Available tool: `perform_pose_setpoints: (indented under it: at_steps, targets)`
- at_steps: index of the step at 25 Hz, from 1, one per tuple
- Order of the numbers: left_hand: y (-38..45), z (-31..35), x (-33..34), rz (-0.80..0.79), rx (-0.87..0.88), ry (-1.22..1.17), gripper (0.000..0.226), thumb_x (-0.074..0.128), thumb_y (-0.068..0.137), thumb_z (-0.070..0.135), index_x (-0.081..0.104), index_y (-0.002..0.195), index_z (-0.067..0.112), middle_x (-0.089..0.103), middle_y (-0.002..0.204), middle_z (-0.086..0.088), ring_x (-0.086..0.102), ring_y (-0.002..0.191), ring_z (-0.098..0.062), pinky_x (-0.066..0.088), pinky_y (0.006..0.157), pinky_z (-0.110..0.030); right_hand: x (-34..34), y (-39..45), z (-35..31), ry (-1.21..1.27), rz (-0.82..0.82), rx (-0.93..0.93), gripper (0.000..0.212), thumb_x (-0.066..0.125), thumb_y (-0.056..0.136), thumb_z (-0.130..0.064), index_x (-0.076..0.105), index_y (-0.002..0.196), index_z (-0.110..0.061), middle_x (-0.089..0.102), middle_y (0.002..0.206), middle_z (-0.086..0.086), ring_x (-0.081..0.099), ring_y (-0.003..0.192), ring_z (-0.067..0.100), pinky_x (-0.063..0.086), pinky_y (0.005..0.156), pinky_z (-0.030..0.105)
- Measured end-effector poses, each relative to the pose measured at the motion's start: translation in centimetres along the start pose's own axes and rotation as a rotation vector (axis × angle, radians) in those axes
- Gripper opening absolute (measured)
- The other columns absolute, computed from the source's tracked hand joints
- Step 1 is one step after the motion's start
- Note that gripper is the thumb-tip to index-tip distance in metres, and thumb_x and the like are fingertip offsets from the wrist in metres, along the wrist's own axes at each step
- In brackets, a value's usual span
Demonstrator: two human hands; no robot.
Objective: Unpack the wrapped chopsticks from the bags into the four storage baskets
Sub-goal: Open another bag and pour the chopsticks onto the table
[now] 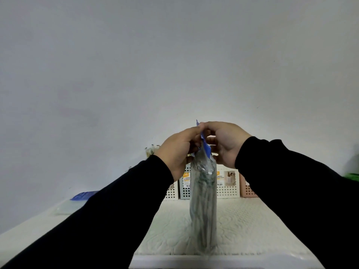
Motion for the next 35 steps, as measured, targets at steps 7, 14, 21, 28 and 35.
perform_pose_setpoints:
  at_steps: [7, 14, 21, 28, 35]
  targets:
    - [-0.1, 0.1, -0.6, 0.025, 0.010, 0.023, 0.018, 0.056, 0.089, 0.027, 0.061, 0.094, 0.010, 0.049, 0.092, -0.014, 0.045, 0.084, -0.026, 0.040, 0.067, -0.033, -0.4, 0.1, 0.2, 0.019, -0.126, -0.014, 0.011, 0.059, 0.080, -0.025, 0.062, 0.076, -0.016, 0.055, 0.079, 0.004, 0.050, 0.064, 0.019, 0.041, 0.065, 0.031]
    - [-0.9, 2.0, -0.9, -0.108, 0.035, 0.311, 0.026, 0.050, 0.091, 0.015, 0.058, 0.067, 0.009, 0.057, 0.060, -0.007, 0.052, 0.058, -0.021, 0.045, 0.067, -0.034, -0.4, -0.7, -1.6, -0.348, -0.110, -0.131, 0.017, 0.051, 0.081, -0.010, 0.058, 0.065, -0.007, 0.053, 0.060, 0.009, 0.037, 0.049, 0.020, 0.032, 0.049, 0.025]
    - [-0.8, 2.0, -1.3, -0.183, 0.015, 0.575, 0.035, 0.044, 0.095, 0.011, 0.048, 0.060, 0.017, 0.048, 0.051, 0.003, 0.044, 0.045, -0.012, 0.039, 0.052, -0.022, 0.4, -0.9, -0.1, -0.327, -0.048, -0.244, 0.018, 0.048, 0.077, -0.007, 0.050, 0.060, -0.009, 0.050, 0.046, 0.003, 0.033, 0.044, 0.016, 0.023, 0.043, 0.024]
    - [-0.7, 0.3, -1.4, -0.015, 0.107, 0.287, 0.040, 0.037, 0.090, 0.003, 0.042, 0.052, 0.016, 0.044, 0.054, -0.007, 0.036, 0.046, -0.018, 0.032, 0.050, -0.025, 0.5, -0.1, 1.4, -0.048, 0.036, -0.232, 0.028, 0.043, 0.078, -0.001, 0.041, 0.053, -0.012, 0.038, 0.042, 0.001, 0.032, 0.042, 0.017, 0.026, 0.046, 0.025]
    - [0.3, 1.2, -3.2, 0.232, 0.187, 0.342, 0.024, 0.041, 0.088, 0.012, 0.050, 0.066, 0.011, 0.060, 0.053, -0.002, 0.051, 0.054, -0.024, 0.043, 0.062, -0.037, -1.9, 0.0, -2.9, -0.503, 0.216, -0.262, 0.020, 0.053, 0.084, -0.008, 0.042, 0.067, -0.012, 0.054, 0.063, 0.011, 0.058, 0.048, 0.025, 0.054, 0.061, 0.036]
Point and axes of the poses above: each hand's wrist, its own y-axis towards the middle knuckle, its own x-axis out of the palm, z = x × y, the point moved 2 cm from there along y, towards the middle knuckle
